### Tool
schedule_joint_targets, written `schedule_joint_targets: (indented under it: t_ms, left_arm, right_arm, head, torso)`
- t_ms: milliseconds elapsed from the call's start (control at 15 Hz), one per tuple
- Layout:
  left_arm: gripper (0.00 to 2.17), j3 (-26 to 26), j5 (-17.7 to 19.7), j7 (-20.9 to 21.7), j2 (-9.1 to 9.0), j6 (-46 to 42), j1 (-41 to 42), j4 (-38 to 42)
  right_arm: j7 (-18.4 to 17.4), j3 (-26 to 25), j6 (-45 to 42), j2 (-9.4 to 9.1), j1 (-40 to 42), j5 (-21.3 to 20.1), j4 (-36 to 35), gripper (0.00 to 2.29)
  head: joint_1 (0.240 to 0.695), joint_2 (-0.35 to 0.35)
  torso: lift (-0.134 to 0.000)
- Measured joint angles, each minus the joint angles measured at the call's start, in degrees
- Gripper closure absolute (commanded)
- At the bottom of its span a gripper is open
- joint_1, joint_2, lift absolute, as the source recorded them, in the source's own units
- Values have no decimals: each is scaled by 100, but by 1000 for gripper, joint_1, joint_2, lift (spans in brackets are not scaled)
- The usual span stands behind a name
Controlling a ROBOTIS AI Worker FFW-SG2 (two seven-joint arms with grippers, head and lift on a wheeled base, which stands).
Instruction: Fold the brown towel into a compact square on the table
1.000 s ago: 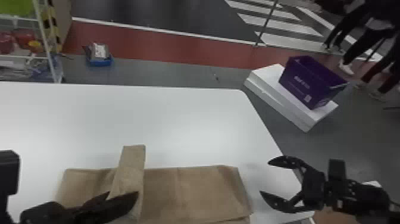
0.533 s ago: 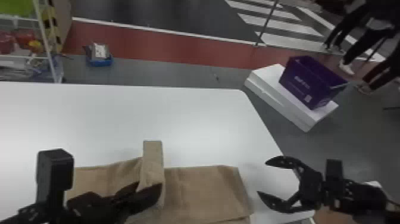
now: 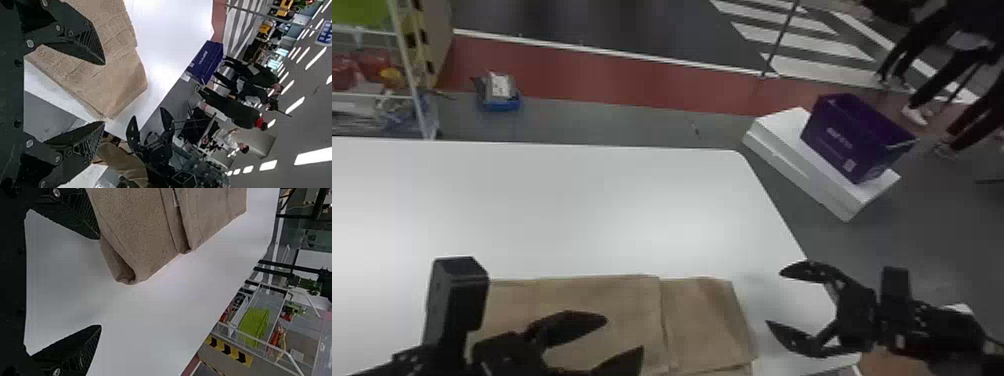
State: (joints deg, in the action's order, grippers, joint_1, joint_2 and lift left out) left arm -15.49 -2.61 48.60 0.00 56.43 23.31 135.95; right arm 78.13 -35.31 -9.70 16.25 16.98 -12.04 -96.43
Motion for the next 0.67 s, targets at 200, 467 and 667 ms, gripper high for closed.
schedule_joint_targets:
  t_ms: [200, 467, 667]
  left_arm:
    - [26, 517, 210, -19, 0, 13, 84, 84]
    - [26, 1880, 987, -37, -1, -107, 236, 64]
    - [19, 2907, 1600, -101, -1, -236, 271, -160]
  right_arm:
    - [0, 0, 22, -12, -18, 55, -84, 73]
    - [0, -29, 121, -130, 30, 179, -649, 76]
    - [0, 176, 229, -222, 111, 134, -1095, 80]
  head:
    - [695, -350]
    - [695, -350]
    - [695, -329]
  torso:
    - [-134]
    - [-134]
    - [-134]
